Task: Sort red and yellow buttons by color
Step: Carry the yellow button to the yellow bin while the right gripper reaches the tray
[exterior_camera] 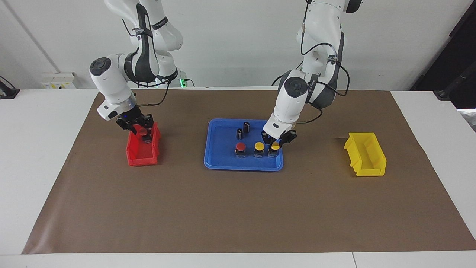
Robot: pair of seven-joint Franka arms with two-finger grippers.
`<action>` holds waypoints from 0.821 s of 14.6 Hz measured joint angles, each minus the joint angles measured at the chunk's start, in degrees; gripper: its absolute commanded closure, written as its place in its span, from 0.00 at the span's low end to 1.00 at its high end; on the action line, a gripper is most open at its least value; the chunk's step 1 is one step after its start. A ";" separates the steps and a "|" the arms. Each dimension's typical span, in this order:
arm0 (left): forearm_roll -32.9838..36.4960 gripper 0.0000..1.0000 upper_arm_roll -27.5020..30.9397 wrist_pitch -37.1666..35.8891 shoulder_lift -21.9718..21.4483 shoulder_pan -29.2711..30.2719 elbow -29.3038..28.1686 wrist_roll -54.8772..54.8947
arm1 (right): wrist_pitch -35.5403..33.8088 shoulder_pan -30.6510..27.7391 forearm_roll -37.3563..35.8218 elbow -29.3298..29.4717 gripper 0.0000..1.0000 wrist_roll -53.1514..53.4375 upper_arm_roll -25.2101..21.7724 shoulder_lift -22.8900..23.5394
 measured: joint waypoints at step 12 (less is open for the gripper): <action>-0.17 0.98 2.08 -20.83 -6.85 17.14 8.65 23.28 | -16.74 20.91 -0.40 34.03 0.20 27.57 1.12 13.73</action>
